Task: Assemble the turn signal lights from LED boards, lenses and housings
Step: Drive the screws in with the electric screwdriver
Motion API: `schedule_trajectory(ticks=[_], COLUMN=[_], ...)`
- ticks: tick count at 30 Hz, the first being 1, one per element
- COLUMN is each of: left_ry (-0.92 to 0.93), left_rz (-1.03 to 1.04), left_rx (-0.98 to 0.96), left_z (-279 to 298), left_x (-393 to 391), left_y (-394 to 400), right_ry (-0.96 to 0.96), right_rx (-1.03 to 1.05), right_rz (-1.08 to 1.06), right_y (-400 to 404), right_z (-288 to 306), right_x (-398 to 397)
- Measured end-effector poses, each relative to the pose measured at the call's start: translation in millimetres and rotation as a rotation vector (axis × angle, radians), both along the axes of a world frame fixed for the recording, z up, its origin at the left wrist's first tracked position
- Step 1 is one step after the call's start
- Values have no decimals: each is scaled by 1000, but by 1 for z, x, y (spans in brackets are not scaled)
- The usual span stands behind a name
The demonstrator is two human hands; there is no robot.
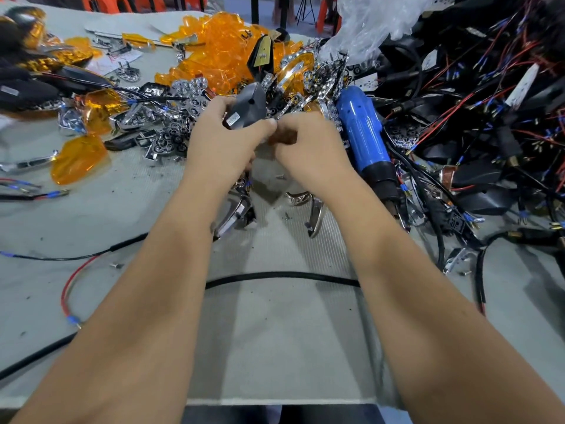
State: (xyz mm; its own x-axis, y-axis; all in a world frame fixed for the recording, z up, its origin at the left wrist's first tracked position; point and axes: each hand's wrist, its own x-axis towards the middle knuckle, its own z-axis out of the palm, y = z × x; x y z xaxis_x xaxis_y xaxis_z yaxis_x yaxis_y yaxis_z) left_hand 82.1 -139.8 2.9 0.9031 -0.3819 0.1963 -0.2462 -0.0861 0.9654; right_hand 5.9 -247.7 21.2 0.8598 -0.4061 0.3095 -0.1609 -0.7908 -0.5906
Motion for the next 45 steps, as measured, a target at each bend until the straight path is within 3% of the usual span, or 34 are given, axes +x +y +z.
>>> schedule_trajectory(ticks=[10,14,19,27,36,45], left_ry=[94,200,175,94,125,156], left_rz=[-164,-238,-360,-333,-363,-365], left_rx=[-49,-81,-41,54,80,73], left_z=[0,4,6,7,5,5], left_x=[-4,-6,-13,-13,-11,-12], left_y=[0,0,4,5,4,4], right_ry=[-530,-539,-541,-450,-460,-468], right_rx=[285,295,167,165,36,59], right_rz=[-95,-66,-47,-22,25,12], right_y=[-7,-4,-5,-9,-10,-12], right_z=[-8,-8,-9,-10,-11,-12], right_x=[-22,-23,-26,-24,-27,-26])
